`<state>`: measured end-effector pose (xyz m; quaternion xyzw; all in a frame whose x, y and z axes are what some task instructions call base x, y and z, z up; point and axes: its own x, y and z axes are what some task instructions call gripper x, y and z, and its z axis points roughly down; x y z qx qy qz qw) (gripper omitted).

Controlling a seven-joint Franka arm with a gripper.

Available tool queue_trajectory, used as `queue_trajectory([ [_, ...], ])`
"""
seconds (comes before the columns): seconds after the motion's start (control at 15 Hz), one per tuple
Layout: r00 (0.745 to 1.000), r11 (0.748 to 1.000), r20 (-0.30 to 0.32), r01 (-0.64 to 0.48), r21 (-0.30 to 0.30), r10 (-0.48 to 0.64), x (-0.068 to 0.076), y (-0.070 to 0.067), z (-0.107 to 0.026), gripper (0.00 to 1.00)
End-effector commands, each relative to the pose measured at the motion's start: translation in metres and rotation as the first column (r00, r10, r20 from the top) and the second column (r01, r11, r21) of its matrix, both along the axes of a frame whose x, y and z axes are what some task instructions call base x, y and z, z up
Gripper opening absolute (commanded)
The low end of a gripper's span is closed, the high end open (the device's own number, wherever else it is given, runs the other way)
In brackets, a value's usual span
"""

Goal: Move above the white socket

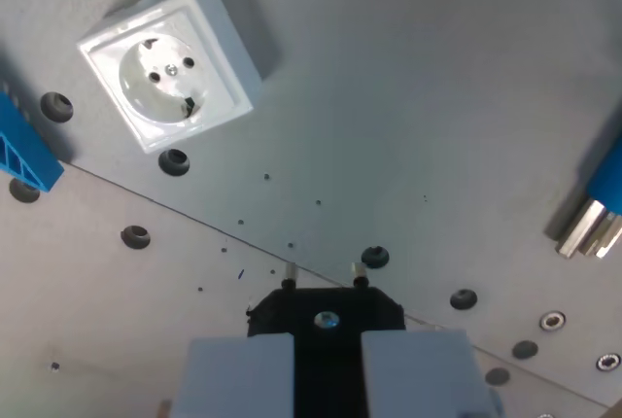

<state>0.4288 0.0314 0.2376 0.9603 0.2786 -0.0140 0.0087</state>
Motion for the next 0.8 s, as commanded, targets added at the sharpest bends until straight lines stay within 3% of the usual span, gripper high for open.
queue_trajectory([
  [0.07, 0.977, 0.979, 0.090, -0.199, 0.045, 0.194, -0.005, 0.009, -0.017, 0.00],
  [0.8, 0.954, 0.957, 0.101, -0.288, 0.035, 0.284, -0.020, 0.040, -0.072, 0.00],
])
